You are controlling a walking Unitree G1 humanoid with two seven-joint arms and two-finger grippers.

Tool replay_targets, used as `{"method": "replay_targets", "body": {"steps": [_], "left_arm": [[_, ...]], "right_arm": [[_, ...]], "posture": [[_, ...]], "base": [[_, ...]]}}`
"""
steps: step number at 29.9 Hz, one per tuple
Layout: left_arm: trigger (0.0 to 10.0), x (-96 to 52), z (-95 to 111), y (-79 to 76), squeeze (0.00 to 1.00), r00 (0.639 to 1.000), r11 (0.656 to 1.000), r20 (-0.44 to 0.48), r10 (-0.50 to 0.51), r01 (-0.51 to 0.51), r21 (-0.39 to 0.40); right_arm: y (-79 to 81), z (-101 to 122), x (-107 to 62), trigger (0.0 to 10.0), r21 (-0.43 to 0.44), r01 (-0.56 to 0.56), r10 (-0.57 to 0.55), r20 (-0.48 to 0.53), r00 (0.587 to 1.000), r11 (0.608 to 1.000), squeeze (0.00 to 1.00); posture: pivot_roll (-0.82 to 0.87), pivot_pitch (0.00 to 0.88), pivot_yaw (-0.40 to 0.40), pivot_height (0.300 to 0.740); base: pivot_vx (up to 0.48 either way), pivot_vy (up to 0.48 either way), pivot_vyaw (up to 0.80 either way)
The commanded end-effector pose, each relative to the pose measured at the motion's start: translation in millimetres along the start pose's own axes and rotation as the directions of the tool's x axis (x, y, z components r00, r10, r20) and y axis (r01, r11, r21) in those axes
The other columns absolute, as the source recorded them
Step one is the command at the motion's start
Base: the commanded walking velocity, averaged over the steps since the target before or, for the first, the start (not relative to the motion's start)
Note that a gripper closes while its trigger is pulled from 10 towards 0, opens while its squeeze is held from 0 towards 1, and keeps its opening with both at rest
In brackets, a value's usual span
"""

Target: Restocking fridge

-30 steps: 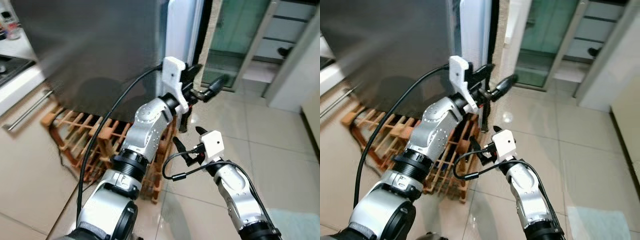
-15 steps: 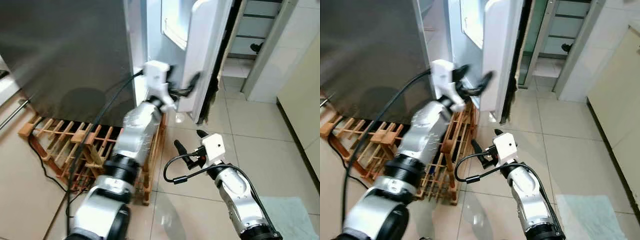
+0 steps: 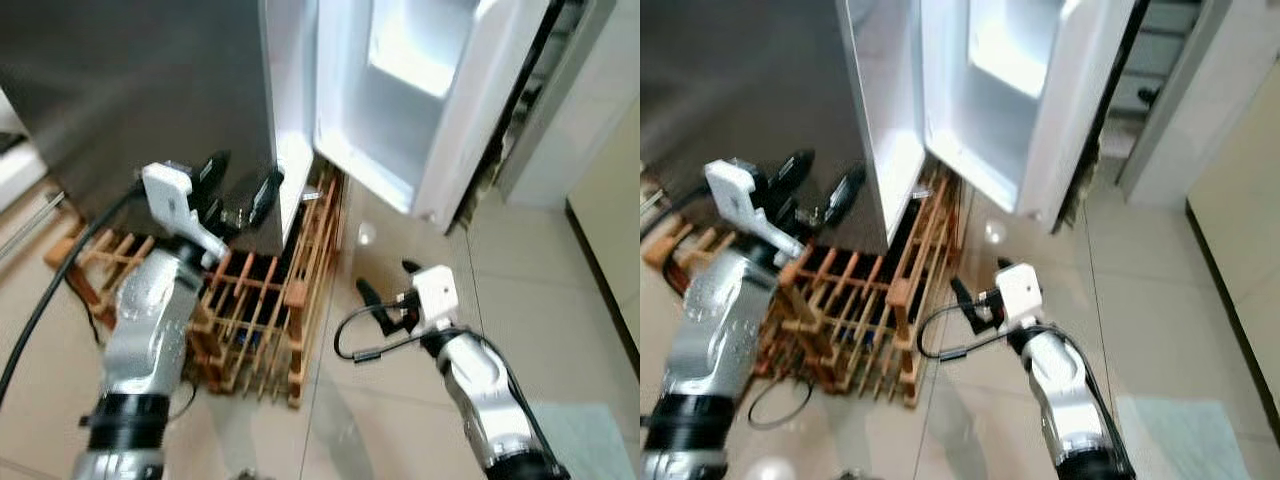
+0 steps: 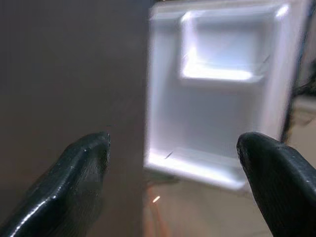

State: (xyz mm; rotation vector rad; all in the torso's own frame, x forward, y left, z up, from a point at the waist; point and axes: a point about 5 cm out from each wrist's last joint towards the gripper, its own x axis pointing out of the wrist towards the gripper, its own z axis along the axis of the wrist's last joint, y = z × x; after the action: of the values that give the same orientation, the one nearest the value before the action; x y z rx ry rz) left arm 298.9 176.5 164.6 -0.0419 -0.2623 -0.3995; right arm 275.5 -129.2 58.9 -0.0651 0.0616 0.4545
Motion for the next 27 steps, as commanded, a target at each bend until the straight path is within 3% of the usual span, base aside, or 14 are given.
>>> {"method": "replay_targets", "body": {"steps": [1, 5, 14, 15, 16, 17, 18, 21, 26, 27], "left_arm": [[10.0, -4.4, -3.6, 5.0, 0.00, 0.998, 0.998, -0.028, 0.051, -0.050, 0.038], [10.0, -14.0, -16.3, 12.6, 0.00, 0.962, 0.965, -0.089, 0.260, -0.257, 0.046], [10.0, -16.3, -22.4, 6.9, 0.00, 0.918, 0.923, -0.101, 0.384, -0.383, 0.033], [10.0, -17.2, -25.0, 8.4, 0.00, 0.885, 0.892, -0.117, 0.450, -0.442, 0.089], [10.0, -17.2, -25.0, 8.4, 0.00, 0.885, 0.892, -0.117, 0.450, -0.442, 0.089], [10.0, -18.9, -27.7, 12.4, 0.00, 0.844, 0.853, -0.135, 0.519, -0.503, 0.136], [10.0, -19.7, -28.6, 14.3, 0.00, 0.826, 0.837, -0.143, 0.545, -0.527, 0.147], [10.0, -21.2, -30.9, 19.2, 0.00, 0.791, 0.805, -0.158, 0.591, -0.569, 0.165], [10.0, -20.4, -36.4, 23.3, 0.00, 0.765, 0.787, -0.192, 0.615, -0.579, 0.215], [10.0, -17.3, -42.2, 19.6, 0.00, 0.777, 0.806, -0.224, 0.589, -0.541, 0.242]], "right_arm": [[-8.7, 0.4, 0.1, 10.0, 0.027, 0.035, -0.035, -0.003, 0.999, 0.999, 0.00], [-16.2, 3.5, 6.9, 10.0, 0.032, 0.069, -0.069, -0.003, 0.998, 0.997, 0.00], [-19.8, 5.4, 11.3, 10.0, 0.023, 0.088, -0.088, -0.001, 0.996, 0.996, 0.00], [-19.7, 5.4, 12.4, 10.0, 0.020, 0.086, -0.086, -0.002, 0.996, 0.996, 0.00], [-19.7, 5.4, 12.4, 10.0, 0.020, 0.086, -0.086, -0.002, 0.996, 0.996, 0.00], [-19.4, 5.3, 13.2, 10.0, 0.015, 0.081, -0.081, -0.003, 0.997, 0.997, 0.00], [-19.2, 5.4, 13.6, 10.0, 0.014, 0.080, -0.080, -0.003, 0.997, 0.997, 0.00], [-18.4, 5.5, 14.0, 10.0, 0.012, 0.075, -0.075, -0.002, 0.997, 0.997, 0.00], [-17.1, 5.4, 14.6, 10.0, 0.008, 0.068, -0.068, -0.001, 0.998, 0.998, 0.00], [-16.9, 5.3, 14.6, 10.0, 0.007, 0.068, -0.068, -0.002, 0.998, 0.998, 0.00]], "posture": [[-0.01, 0.000, 0.001, 0.740], [-0.01, 0.000, -0.002, 0.740], [-0.01, 0.000, -0.002, 0.740], [-0.02, 0.000, -0.002, 0.740], [-0.02, 0.000, -0.002, 0.740], [-0.02, 0.000, -0.002, 0.740], [-0.02, 0.000, -0.002, 0.740], [-0.02, 0.000, 0.000, 0.740], [-0.02, 0.000, 0.004, 0.740], [-0.02, 0.000, 0.005, 0.740]], "base": [[0.000, 0.000, 0.00], [0.000, -0.111, 0.00], [0.000, -0.447, 0.59], [0.255, -0.405, 0.65], [0.255, -0.405, 0.65], [0.262, -0.398, 0.64], [0.262, -0.398, 0.64], [0.275, -0.390, 0.62], [0.277, -0.390, 0.59], [0.277, -0.390, 0.53]]}}
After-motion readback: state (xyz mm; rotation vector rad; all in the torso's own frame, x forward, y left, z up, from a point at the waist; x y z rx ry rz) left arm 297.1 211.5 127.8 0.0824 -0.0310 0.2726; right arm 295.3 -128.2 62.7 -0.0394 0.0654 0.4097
